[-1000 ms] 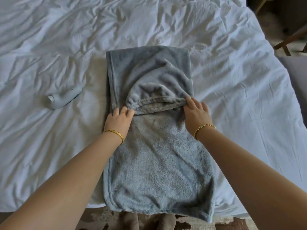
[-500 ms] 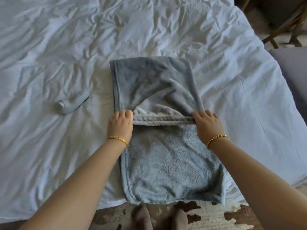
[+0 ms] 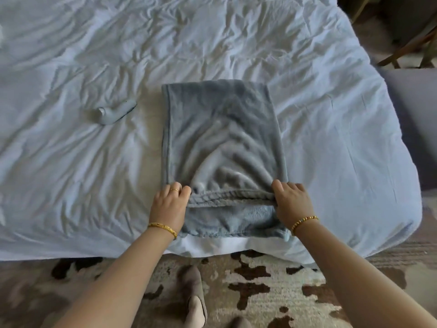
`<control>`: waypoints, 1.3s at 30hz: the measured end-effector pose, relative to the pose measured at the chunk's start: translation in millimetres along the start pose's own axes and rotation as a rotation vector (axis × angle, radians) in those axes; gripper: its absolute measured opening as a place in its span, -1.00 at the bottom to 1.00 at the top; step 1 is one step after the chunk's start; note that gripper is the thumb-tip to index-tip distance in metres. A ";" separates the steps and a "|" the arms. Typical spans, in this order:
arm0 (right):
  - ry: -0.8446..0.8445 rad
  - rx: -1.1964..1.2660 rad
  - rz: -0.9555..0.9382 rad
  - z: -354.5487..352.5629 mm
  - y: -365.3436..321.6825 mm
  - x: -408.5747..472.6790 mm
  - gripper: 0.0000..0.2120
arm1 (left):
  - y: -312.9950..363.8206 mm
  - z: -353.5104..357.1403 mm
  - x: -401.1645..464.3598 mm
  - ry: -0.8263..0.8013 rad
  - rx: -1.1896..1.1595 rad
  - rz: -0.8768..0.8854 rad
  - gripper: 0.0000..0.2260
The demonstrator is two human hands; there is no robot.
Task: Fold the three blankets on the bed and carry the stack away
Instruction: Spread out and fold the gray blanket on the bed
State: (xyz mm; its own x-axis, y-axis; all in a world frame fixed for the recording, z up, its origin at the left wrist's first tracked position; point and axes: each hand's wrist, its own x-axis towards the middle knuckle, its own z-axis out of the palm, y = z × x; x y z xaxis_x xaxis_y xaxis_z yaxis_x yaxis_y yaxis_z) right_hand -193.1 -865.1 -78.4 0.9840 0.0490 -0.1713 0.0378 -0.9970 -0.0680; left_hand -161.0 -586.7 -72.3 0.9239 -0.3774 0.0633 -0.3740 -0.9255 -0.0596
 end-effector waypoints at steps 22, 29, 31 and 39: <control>-0.128 0.080 0.027 12.9 20.2 -35.7 -0.76 | 35.4 -7.4 -2.1 -0.617 -0.065 -0.237 -0.81; 0.016 0.175 -0.007 -28.4 0.7 72.1 -0.78 | 1.6 -24.5 106.1 -0.453 -0.107 -0.279 -0.70; 0.017 0.183 0.038 -33.5 0.5 105.9 -0.79 | -11.3 -17.4 136.5 -0.458 -0.130 -0.305 -0.65; -0.164 0.326 0.399 -47.6 6.1 217.6 -0.65 | -77.3 17.1 220.4 -0.601 -0.278 -0.581 -0.50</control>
State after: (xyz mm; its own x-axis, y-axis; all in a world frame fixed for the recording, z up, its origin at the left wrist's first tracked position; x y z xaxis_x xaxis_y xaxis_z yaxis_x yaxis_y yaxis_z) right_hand 29.5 -863.4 -69.3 0.8697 -0.2952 -0.3957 -0.4152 -0.8710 -0.2628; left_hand 73.0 -597.8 -70.8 0.8312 0.1632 -0.5316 0.2342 -0.9698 0.0686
